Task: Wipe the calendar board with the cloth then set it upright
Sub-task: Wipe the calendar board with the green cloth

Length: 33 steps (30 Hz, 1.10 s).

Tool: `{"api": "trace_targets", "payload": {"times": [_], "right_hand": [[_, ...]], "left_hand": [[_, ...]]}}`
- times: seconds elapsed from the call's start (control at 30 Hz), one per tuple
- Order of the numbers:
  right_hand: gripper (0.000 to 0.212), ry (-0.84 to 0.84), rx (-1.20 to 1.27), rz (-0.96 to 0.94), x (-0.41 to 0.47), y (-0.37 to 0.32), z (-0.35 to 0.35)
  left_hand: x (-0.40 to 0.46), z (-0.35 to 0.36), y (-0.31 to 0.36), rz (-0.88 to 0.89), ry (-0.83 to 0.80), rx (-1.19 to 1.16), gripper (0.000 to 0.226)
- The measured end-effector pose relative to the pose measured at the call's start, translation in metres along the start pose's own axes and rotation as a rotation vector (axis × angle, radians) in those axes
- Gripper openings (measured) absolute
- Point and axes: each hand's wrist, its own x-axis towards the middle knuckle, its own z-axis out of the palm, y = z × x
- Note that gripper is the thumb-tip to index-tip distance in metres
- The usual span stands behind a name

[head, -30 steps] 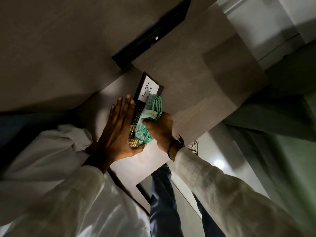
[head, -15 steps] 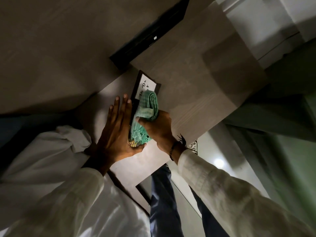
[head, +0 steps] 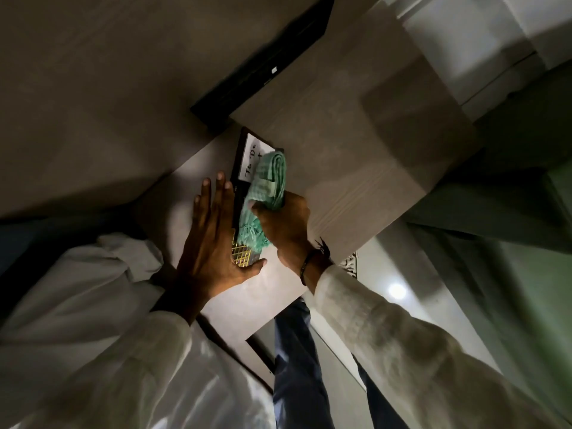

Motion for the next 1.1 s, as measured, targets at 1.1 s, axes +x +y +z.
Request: {"api": "trace_targets", "payload": {"times": [1.1], "right_hand": [[0.007,0.015,-0.006,-0.071,0.017,-0.005,0.006]], "left_hand": [[0.006,0.006,0.0,-0.047,0.067,-0.102,0.145]]}}
